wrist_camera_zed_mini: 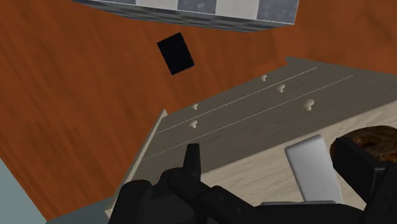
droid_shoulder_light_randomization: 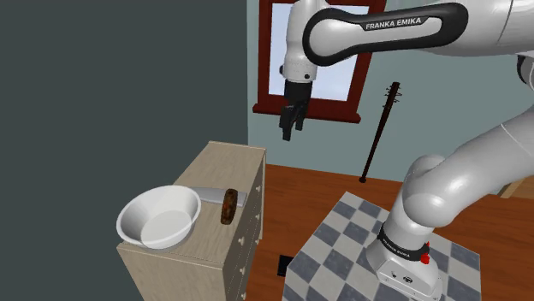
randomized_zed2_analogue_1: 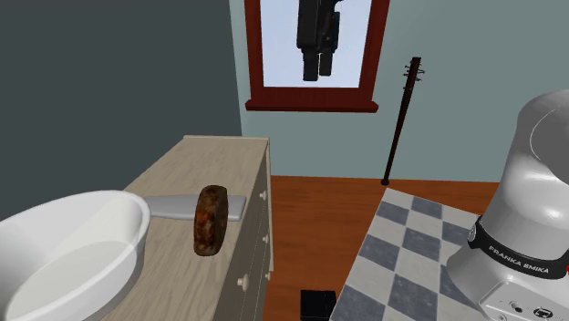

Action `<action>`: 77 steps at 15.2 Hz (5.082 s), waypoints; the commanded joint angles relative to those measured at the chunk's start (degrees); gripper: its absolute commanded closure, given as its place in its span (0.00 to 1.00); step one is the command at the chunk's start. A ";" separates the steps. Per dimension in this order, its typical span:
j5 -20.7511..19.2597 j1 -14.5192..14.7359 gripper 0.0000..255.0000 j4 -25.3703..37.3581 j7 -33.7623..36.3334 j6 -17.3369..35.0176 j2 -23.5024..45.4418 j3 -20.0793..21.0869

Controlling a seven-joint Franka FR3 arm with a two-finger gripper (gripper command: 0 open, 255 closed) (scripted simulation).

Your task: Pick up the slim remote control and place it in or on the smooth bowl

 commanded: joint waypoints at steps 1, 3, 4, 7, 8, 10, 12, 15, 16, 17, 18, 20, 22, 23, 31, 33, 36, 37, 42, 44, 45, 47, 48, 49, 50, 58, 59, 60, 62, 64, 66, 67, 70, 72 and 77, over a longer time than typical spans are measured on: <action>-0.03 0.58 0.00 0.12 -0.31 3.19 3.13 1.15; -0.28 1.07 0.00 0.95 -0.47 6.07 6.76 2.31; -0.48 1.30 0.00 1.47 -0.51 7.46 8.61 2.89; -1.36 1.97 0.00 3.41 -0.48 11.34 14.35 4.61; -1.76 2.19 0.00 4.18 -0.42 12.54 16.31 5.18; -2.75 2.64 0.00 5.92 -0.19 14.78 20.29 6.26; -3.98 3.12 0.00 7.91 0.16 16.80 24.35 7.29; -6.26 4.01 0.00 11.35 0.89 19.38 30.57 8.63; -7.13 4.36 0.00 12.63 1.17 20.11 32.67 9.01; -8.04 4.75 0.00 13.96 1.47 20.77 34.78 9.35; -8.98 5.19 0.00 15.36 1.78 21.37 36.90 9.64; -10.94 6.18 0.00 18.36 2.38 22.36 41.16 10.10; -12.94 7.36 0.00 21.61 2.94 23.07 45.45 10.36; -13.93 8.01 0.00 23.34 3.18 23.32 47.60 10.43; -15.36 8.46 0.00 21.25 4.07 28.28 50.65 9.85; -15.36 8.46 0.00 21.25 4.07 28.28 50.65 9.85; -15.36 8.46 0.00 21.25 4.07 28.28 50.65 9.85; -15.36 8.46 0.00 21.25 4.07 28.28 50.65 9.85; -15.36 8.46 1.00 21.27 4.06 28.26 50.65 9.85; -15.36 8.46 1.00 21.28 4.07 28.26 50.66 9.85; -15.36 8.47 1.00 21.28 4.07 28.26 50.66 9.85; -15.36 8.47 1.00 21.27 4.07 28.26 50.66 9.85; -15.36 8.46 1.00 21.27 4.07 28.26 50.66 9.85; -15.36 8.46 1.00 21.25 4.07 28.28 50.65 9.85; -15.16 8.40 1.00 21.49 3.94 27.64 50.23 9.93; -13.76 8.03 1.00 23.92 3.00 22.42 47.25 10.46; -13.60 7.99 1.00 24.28 2.89 21.75 46.93 10.52; -13.46 7.96 1.00 24.66 2.79 21.08 46.61 10.56; -13.17 7.90 1.00 25.45 2.60 19.73 46.01 10.65; -12.91 7.85 1.00 26.29 2.42 18.36 45.45 10.73; -12.67 7.81 1.00 27.19 2.25 16.98 44.93 10.80; -12.56 7.79 1.00 27.66 2.17 16.29 44.69 10.83; -12.25 7.75 1.00 29.16 1.95 14.18 44.03 10.92; -12.07 7.73 1.00 30.22 1.83 12.76 43.65 10.97; -11.72 7.73 1.00 33.15 1.56 9.15 42.92 11.07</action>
